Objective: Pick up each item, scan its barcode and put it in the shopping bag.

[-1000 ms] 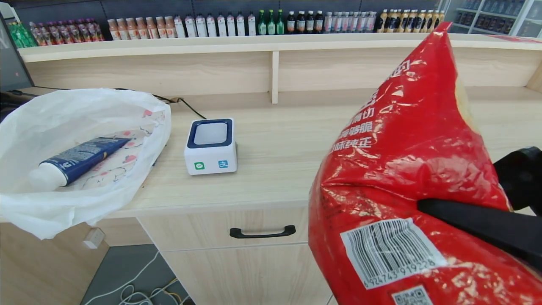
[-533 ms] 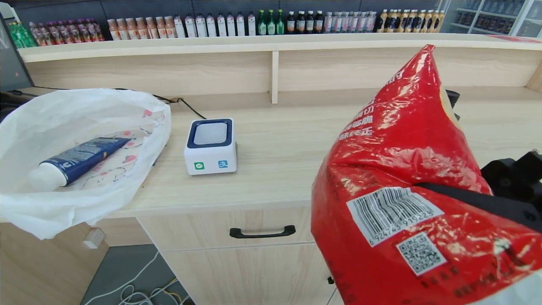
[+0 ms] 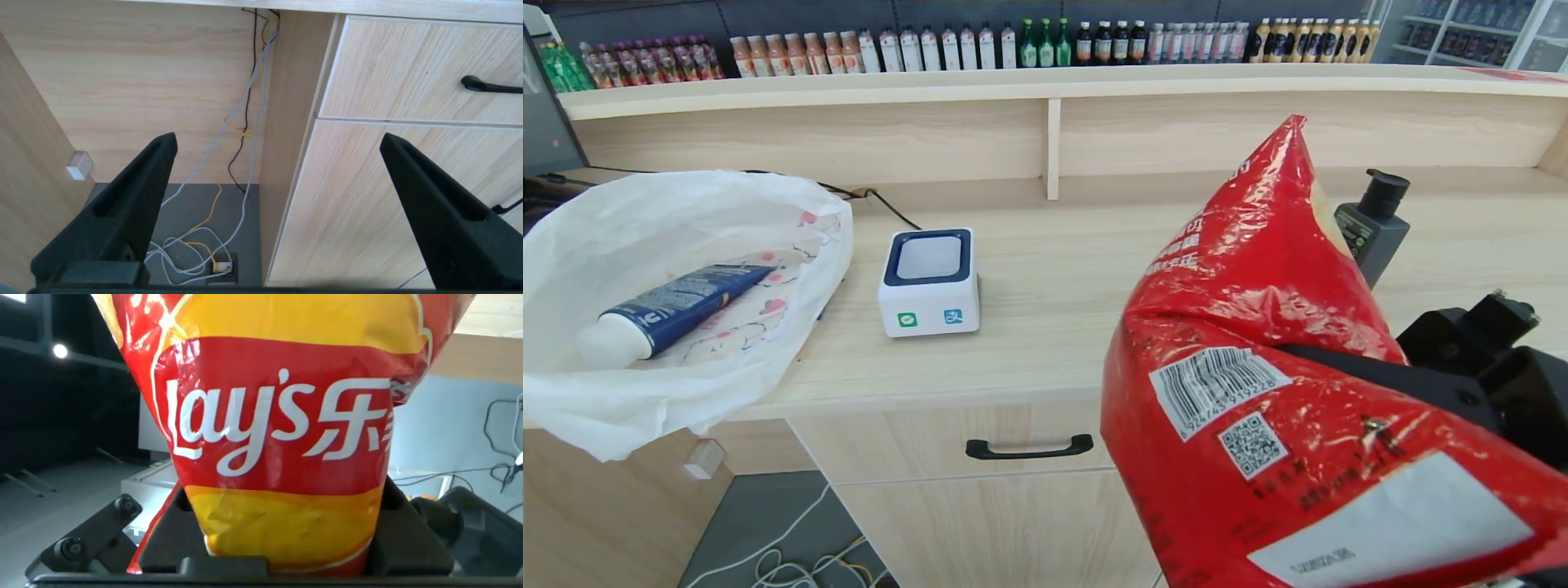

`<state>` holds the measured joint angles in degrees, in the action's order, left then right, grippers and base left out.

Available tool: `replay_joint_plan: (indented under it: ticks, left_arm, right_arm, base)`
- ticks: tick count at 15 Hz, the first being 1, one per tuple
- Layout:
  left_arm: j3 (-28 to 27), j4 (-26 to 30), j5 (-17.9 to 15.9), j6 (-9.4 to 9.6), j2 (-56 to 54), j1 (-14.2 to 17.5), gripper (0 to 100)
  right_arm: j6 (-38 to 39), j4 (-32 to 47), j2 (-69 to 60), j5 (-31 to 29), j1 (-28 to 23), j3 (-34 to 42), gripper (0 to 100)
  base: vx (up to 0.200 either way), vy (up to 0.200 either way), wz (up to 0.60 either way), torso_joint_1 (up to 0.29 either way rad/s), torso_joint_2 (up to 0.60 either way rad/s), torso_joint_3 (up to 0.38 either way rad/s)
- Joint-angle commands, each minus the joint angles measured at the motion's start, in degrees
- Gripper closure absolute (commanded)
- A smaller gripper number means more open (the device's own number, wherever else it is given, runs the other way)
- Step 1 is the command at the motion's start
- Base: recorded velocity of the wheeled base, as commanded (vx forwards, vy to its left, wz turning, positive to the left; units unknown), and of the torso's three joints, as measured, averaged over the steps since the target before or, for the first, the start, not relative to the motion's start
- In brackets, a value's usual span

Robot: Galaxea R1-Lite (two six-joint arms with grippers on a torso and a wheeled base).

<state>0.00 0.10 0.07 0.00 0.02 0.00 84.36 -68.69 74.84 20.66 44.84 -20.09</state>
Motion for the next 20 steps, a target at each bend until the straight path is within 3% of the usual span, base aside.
replay_joint_plan:
  ticks: [1, 14, 20]
  left_arm:
    - [0.0, 0.0, 0.0, 0.0, 0.0, 0.0, 0]
    - [0.0, 0.0, 0.0, 0.0, 0.0, 0.0, 0]
    - [0.0, 0.0, 0.0, 0.0, 0.0, 0.0, 0]
  right_arm:
    - [0.0, 0.0, 0.4, 0.1, -0.8, 0.0, 100]
    - [0.6, -0.1, 0.7, 0.1, -2.9, -0.7, 100]
    - [-11.6, 0.2, 0.8, 1.8, -3.1, -2.6, 100]
  base:
    - [0.0, 0.0, 0.0, 0.0, 0.0, 0.0]
    - [0.0, 0.0, 0.0, 0.0, 0.0, 0.0]
    - [0.0, 0.0, 0.0, 0.0, 0.0, 0.0]
